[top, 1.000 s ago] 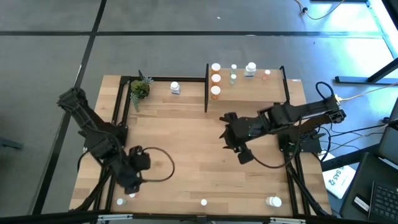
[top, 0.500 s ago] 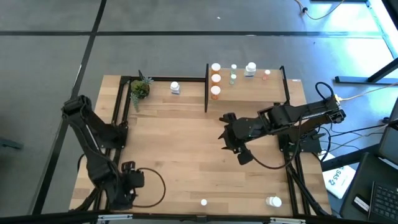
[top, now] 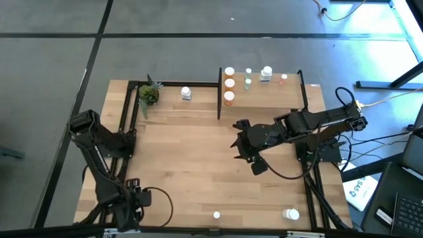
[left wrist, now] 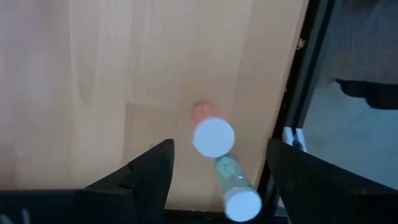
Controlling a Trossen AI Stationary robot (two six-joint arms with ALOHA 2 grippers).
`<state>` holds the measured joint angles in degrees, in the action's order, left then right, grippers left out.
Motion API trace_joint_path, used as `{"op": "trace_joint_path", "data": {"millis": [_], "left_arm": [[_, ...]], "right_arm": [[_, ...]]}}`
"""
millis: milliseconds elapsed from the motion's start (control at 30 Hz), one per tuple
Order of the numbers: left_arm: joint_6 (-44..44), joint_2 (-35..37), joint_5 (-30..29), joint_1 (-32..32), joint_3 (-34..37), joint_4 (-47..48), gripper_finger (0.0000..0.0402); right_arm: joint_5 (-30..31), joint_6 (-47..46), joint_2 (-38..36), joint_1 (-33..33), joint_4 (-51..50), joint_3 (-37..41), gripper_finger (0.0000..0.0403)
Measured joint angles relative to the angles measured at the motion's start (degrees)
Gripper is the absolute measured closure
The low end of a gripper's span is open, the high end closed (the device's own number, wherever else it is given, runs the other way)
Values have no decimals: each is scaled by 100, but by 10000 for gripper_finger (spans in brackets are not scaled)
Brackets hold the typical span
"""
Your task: Pick and place medicine bottles onto shelf by color
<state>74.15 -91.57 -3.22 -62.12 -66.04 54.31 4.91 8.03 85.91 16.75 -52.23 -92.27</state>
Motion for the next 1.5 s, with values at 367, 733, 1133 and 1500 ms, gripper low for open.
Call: {"op": "trace_joint_path", "data": {"millis": [367,733,1133,1500], "left_arm": [[297,0,-492,-259,0,-160,152],[499,-162,-518,-259,0,-145,152],[481,-374,-501,-262,2,-114,152],[502,-374,-541,-294,9,-105,152]], "right_arm": [[0,-24,0,0,22,0,217],[0,-37,-2,0,105,78,217],[-2,-26,0,0,507,779,217],[-217,-2,-20,-4,785,905,217]]}}
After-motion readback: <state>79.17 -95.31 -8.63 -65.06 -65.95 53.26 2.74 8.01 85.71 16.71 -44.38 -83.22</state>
